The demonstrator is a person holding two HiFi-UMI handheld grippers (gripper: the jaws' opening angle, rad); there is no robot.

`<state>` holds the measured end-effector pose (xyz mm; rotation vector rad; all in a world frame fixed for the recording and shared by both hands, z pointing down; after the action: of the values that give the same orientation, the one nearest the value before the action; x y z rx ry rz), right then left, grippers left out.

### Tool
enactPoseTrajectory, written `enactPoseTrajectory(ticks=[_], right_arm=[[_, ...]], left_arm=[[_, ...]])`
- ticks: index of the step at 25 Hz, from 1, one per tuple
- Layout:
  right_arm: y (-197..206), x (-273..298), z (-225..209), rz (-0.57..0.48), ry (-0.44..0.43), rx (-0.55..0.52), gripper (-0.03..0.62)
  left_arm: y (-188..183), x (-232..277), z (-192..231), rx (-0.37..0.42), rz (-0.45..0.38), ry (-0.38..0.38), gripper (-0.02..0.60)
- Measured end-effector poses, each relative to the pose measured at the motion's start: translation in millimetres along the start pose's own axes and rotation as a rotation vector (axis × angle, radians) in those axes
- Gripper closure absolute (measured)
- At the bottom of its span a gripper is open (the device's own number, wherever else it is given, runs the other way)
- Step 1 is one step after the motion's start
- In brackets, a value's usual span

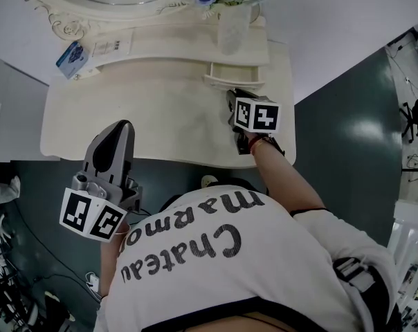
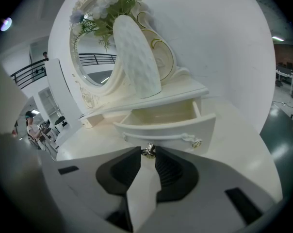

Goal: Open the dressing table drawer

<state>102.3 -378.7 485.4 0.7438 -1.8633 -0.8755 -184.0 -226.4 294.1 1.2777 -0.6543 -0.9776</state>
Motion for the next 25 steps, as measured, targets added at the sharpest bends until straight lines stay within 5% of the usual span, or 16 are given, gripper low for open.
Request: enactPoseTrajectory(ticks=[25], right_arm=[[8, -11, 6, 0.008, 0.000, 0.004, 0.491]], left_arm=[[-5, -13, -2, -0.002, -0.003, -0.002, 0.558]])
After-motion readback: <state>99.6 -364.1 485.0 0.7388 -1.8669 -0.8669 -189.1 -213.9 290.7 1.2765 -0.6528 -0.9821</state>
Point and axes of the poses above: the fingertips, and each gripper's own axes: x forward along the fingers, z to its left, y out of its underside, the point moved 8 cm from there along -x, backward along the fingers, and after that the axes turned 11 degrees about -z, right-handed, at the moved point
